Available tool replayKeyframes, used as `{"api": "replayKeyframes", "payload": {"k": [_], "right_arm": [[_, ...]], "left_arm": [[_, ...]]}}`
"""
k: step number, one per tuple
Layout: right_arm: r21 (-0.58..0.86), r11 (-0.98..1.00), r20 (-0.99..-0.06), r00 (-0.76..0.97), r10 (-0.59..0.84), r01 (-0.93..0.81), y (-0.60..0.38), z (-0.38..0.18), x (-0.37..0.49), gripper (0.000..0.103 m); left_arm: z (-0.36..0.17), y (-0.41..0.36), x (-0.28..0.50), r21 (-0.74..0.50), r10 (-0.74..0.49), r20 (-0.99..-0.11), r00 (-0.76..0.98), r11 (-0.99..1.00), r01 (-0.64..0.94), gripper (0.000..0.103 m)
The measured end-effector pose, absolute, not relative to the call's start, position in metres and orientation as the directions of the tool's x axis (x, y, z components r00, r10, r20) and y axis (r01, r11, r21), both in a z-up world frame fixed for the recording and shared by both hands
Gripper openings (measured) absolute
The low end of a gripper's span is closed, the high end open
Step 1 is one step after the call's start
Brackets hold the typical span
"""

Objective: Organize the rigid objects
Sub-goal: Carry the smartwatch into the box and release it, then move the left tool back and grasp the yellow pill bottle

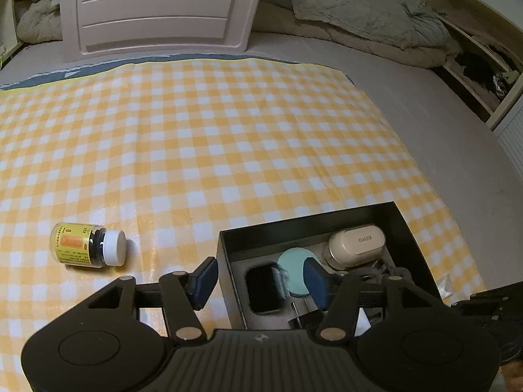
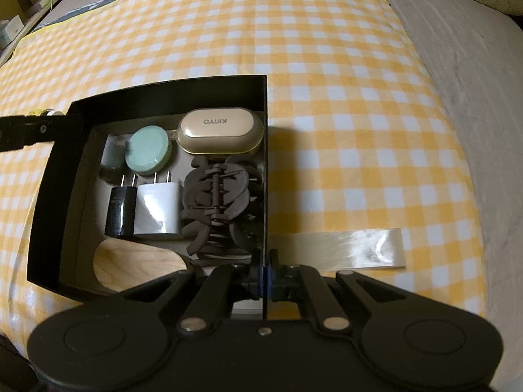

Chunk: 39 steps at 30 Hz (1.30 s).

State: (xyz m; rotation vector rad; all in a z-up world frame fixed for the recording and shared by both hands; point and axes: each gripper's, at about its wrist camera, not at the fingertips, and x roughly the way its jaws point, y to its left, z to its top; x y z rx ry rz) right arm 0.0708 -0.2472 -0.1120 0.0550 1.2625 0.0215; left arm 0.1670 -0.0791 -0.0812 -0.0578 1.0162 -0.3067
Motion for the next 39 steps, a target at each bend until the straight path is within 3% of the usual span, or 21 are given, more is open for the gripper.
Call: {"api": "replayKeyframes", "payload": {"k": [22,25,27,29,33,39], "right_arm": [[0.051,0.999,-0.952,0.303,0.045,0.014,-0.247,-0.112,0.071,0.003],[0.052,0.999,-0.952,0.303,0.045,0.014,-0.247,-0.112,0.071,0.003],[0.05,0.999,-0.952,0.303,0.044,0.012,-0.247,-0.112,0.071,0.003],[0.051,0.999,-0.952,0.304,0.044,0.013,-0.247,-0.112,0.071,0.003],[0.05,0.999,-0.952,0.304,0.044,0.012,-0.247,-0.112,0.071,0.003],[0.045,0.999,-0.951,0.306,0.04,0.008,-0.246,-0.111,0.071,0.003]], "left_arm": [[-0.079,-0.082,0.166,-0.187,-0.297,-0.835,0.464,0.945,0.268,0.06],[-0.074,-0.084,0.16,-0.176,-0.298,-0.829,0.474,0.942,0.284,0.071],[-0.07,-0.083,0.157,-0.167,-0.296,-0.823,0.485,0.942,0.292,0.088],[-0.065,-0.08,0.153,-0.15,-0.289,-0.813,0.505,0.943,0.298,0.097],[-0.055,-0.067,0.15,-0.121,-0.275,-0.788,0.551,0.947,0.299,0.103],[-0.048,-0.032,0.156,-0.061,-0.213,-0.761,0.613,0.964,0.259,0.103]]}}
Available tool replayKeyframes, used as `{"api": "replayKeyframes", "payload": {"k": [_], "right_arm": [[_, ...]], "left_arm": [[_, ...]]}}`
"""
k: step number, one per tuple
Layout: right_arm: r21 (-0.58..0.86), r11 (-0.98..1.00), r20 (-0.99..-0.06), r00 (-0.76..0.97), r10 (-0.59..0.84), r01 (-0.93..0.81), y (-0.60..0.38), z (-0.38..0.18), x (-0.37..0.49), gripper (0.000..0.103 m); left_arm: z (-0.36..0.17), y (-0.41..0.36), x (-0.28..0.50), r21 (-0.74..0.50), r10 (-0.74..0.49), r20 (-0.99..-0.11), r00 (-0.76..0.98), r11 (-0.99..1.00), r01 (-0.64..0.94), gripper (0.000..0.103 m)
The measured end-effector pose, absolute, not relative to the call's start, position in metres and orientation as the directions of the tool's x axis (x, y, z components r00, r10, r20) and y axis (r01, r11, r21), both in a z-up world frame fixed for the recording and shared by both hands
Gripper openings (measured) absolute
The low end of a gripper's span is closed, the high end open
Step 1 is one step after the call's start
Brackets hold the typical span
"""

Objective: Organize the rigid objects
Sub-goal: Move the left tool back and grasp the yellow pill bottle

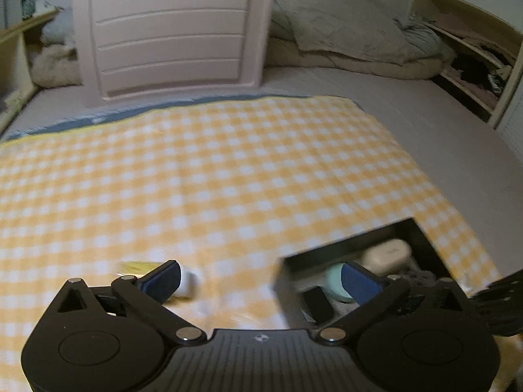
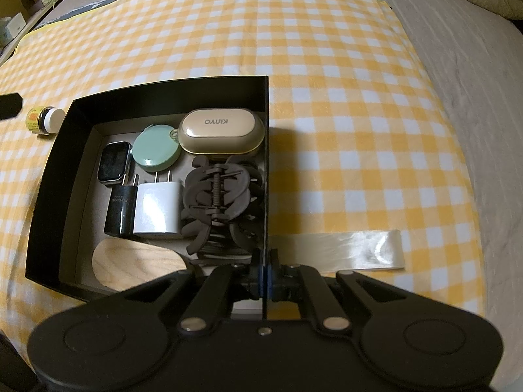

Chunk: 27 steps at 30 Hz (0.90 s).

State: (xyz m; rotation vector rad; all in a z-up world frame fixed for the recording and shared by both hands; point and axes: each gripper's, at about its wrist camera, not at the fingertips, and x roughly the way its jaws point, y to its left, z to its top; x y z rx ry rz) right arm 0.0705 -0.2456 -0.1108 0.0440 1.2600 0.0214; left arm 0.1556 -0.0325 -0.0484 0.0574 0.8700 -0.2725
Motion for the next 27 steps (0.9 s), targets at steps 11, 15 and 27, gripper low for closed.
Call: {"api": "replayKeyframes", "payload": {"k": [11,15,27], "right_arm": [[0.043,0.999,-0.951,0.306,0.039,0.005,-0.246,-0.111,0.07,0.003],[0.045,0.999,-0.952,0.305,0.041,0.006,-0.246,-0.111,0.07,0.003],[0.05,0.999,-0.951,0.304,0.047,0.0,-0.246,-0.112,0.07,0.003]], "left_arm": [[-0.078,0.021,0.195,0.013,-0.085,-0.809,0.581,0.987,0.163,0.103],[-0.092,0.026,0.209,0.0,-0.085,-0.833,0.547,0.988,0.153,0.103],[-0.128,0.022,0.234,0.117,0.044,-0.876,0.481,0.985,0.123,0.092]]}}
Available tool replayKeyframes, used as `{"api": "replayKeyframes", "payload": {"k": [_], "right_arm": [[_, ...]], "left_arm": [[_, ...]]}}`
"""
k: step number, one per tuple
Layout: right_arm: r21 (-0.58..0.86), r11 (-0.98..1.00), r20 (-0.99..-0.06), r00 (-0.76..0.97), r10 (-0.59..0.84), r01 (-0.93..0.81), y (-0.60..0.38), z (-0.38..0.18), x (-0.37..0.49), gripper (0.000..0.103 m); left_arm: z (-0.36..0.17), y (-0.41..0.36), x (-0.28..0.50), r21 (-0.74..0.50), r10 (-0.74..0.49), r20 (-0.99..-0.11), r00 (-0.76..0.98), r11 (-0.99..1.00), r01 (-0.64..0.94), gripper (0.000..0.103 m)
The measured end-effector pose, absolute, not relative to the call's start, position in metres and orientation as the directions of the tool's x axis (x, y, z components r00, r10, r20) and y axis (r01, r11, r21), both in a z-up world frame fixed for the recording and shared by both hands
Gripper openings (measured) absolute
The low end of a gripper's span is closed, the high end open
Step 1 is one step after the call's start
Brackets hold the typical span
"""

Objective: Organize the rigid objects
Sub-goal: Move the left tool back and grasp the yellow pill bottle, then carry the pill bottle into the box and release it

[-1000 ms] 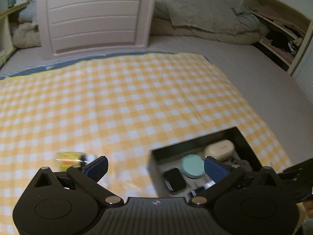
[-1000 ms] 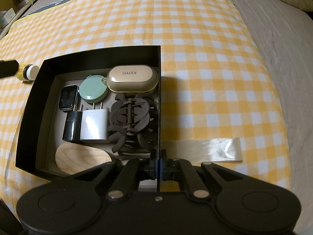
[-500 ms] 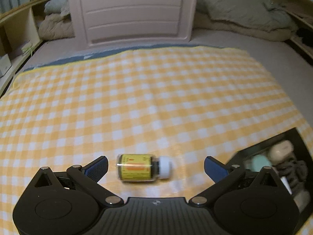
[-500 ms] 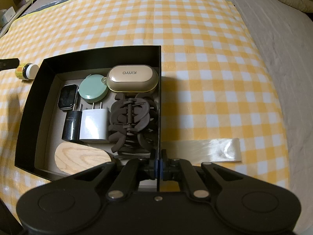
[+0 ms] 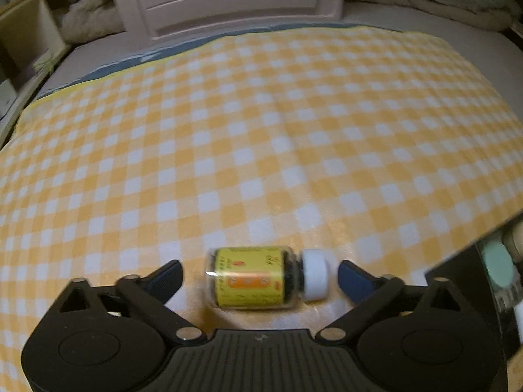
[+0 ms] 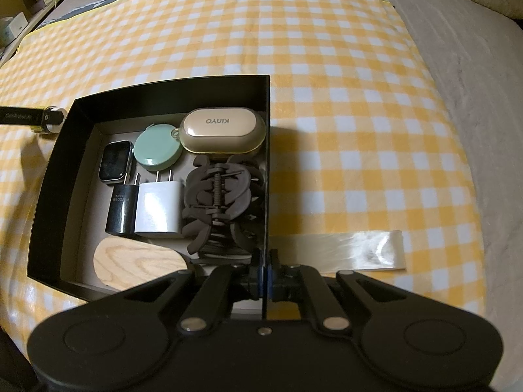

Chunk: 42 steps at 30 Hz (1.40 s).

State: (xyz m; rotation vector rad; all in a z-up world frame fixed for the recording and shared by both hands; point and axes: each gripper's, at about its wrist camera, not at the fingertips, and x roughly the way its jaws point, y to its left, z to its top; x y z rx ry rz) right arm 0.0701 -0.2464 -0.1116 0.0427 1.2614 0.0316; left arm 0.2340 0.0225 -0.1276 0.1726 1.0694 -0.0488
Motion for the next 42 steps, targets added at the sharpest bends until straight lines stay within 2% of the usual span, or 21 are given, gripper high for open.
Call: {"api": "replayKeyframes", "payload": {"k": [1,3,12,17,21,26,31,37,42], "right_arm": [[0.05,0.999,-0.952,0.304,0.047,-0.001,-0.246,-0.112,0.07,0.003],[0.049,0.999,-0.952,0.304,0.047,-0.001,-0.247,-0.112,0.071,0.003],[0.045,0.999,-0.952,0.303,0.045,-0.005,-0.246,-0.112,0.071,0.004],[0.045,0.999,-0.952,0.302,0.045,-0.009,-0.246,-0.112,0.071,0.004],[0.046,0.999,-0.952,0.303,0.046,-0.007,-0.247,-0.112,0.071,0.004],[0.045,0.999,-0.952,0.303,0.046,-0.01,-0.247,-0.112,0.071,0.003],[0.05,0.999,-0.952,0.3,0.053,-0.015,-0.248,-0.111,0.071,0.004],[0.044,0.999,-0.953,0.298,0.047,-0.019,-0.248,-0.111,0.072,0.004],[0.045,0.999,-0.954,0.297,0.05,-0.022,-0.247,-0.113,0.072,0.004]], "left_arm": [[-0.127,0.025,0.234,0.111,0.043,-0.873,0.485,0.987,0.112,0.091],[-0.127,0.03,0.235,0.069,0.007,-0.877,0.481,0.991,0.11,0.078],[-0.115,0.032,0.217,0.043,-0.034,-0.864,0.502,0.989,0.141,0.076],[-0.067,0.005,0.186,0.041,-0.164,-0.793,0.586,0.947,0.32,0.076],[-0.036,-0.028,0.158,0.032,-0.31,-0.752,0.582,0.864,0.502,0.076],[-0.018,-0.078,0.128,0.105,-0.403,-0.763,0.505,0.694,0.712,0.076],[-0.023,-0.106,0.102,0.162,-0.379,-0.846,0.375,0.488,0.858,0.076],[-0.048,-0.124,0.09,0.24,-0.244,-0.919,0.31,0.277,0.93,0.076],[-0.06,-0.137,0.092,0.215,-0.193,-0.949,0.249,0.182,0.96,0.076]]}}
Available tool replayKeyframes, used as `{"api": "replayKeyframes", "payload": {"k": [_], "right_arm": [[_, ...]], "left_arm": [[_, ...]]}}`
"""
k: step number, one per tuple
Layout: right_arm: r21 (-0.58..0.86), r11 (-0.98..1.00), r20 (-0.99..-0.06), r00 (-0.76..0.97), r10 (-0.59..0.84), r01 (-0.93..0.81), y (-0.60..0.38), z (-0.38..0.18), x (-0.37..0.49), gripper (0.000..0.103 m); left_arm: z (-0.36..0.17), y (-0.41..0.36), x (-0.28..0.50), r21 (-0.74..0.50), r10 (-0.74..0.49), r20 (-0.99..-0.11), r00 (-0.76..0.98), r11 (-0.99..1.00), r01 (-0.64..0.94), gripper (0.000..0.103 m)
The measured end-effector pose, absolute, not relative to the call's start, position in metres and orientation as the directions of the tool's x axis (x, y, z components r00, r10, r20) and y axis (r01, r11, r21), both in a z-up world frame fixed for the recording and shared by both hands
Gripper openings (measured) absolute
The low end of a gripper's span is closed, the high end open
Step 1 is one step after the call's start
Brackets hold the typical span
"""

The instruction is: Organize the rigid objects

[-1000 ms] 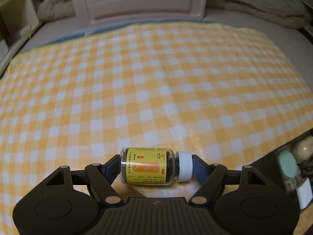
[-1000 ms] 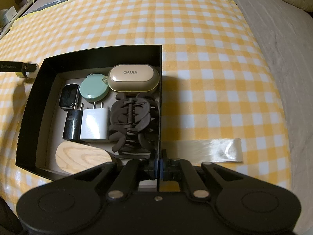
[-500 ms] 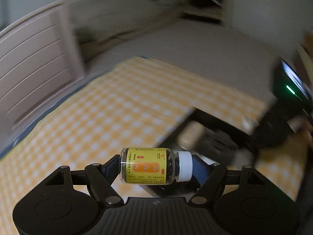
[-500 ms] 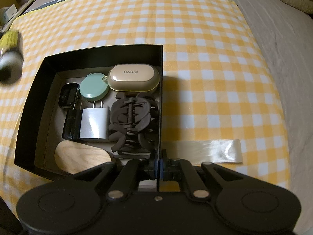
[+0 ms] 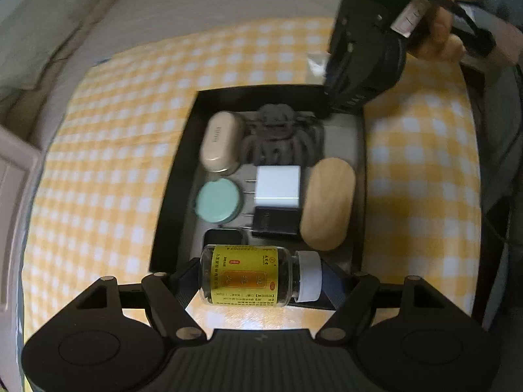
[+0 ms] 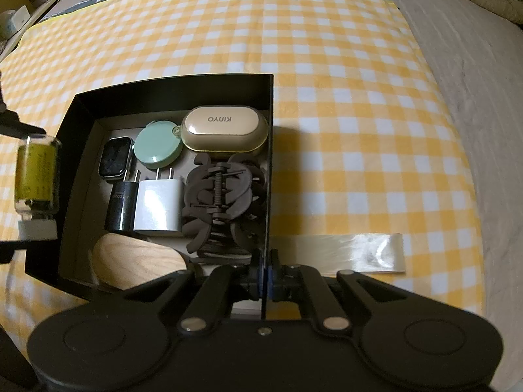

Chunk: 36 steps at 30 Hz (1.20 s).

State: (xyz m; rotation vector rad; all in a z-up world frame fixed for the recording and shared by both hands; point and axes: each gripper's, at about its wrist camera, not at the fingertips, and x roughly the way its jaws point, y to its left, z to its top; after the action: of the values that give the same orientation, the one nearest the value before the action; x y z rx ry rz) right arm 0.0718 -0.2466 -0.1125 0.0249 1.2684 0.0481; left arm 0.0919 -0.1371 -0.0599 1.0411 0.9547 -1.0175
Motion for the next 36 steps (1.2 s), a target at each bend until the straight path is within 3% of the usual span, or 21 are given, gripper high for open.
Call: {"api": "replayKeyframes", "payload": {"k": [5,13,16,19,30,36], "right_arm": [[0.044,0.999,-0.954,0.297,0.049,-0.023,-0.247,-0.112,0.072,0.004],[0.044,0.999,-0.953,0.298,0.05,-0.026,-0.247,-0.112,0.072,0.004],[0.044,0.999,-0.954,0.297,0.05,-0.027,-0.247,-0.114,0.072,0.004],[0.042,0.999,-0.954,0.297,0.049,-0.027,-0.246,-0.113,0.072,0.004],[0.043,0.999,-0.954,0.297,0.049,-0.027,-0.246,-0.114,0.073,0.004],[0.042,0.999,-0.954,0.297,0.048,-0.026,-0.247,-0.113,0.073,0.003]], "left_arm": [[-0.071,-0.145,0.094,0.163,-0.145,-0.974,0.172,0.075,0.984,0.076],[-0.091,-0.149,0.107,0.049,-0.105,-0.993,0.058,0.085,0.995,0.077],[-0.098,-0.151,0.113,0.056,-0.109,-0.992,0.065,0.086,0.995,0.088],[-0.098,-0.147,0.118,0.046,-0.114,-0.992,0.059,0.114,0.992,0.089],[-0.07,-0.134,0.124,0.018,-0.25,-0.964,0.088,0.267,0.963,0.089],[-0.041,-0.12,0.119,-0.007,-0.384,-0.901,0.199,0.473,0.881,0.096]]}}
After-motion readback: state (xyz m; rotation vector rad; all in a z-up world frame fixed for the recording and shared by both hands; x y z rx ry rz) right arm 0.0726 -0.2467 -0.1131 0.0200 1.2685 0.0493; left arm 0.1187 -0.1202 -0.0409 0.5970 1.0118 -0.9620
